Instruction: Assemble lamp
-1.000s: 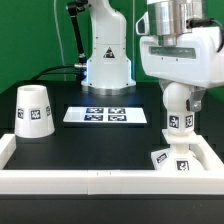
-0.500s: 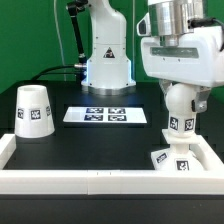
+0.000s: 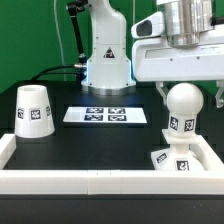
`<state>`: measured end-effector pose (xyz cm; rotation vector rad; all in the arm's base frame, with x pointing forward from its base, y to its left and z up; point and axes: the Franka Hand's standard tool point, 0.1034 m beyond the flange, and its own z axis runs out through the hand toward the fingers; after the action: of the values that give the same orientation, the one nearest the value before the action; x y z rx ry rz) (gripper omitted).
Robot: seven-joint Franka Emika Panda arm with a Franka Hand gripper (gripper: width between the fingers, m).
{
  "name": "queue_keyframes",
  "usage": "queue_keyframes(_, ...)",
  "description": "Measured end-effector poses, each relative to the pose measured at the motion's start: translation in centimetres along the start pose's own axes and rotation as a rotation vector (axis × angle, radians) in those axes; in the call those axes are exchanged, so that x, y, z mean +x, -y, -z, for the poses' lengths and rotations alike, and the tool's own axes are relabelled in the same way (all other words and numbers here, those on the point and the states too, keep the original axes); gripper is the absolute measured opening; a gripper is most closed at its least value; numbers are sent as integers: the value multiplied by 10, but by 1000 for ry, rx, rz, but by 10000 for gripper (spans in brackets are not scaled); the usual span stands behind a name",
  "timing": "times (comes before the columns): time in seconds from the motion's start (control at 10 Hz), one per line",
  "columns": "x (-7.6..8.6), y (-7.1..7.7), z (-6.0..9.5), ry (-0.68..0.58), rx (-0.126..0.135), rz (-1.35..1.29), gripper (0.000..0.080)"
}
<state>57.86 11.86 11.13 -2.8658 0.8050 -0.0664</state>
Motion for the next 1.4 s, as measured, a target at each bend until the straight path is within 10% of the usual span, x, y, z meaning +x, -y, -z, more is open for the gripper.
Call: queue_keyframes(1.4,12,-11,1,-24,-86,1176,698)
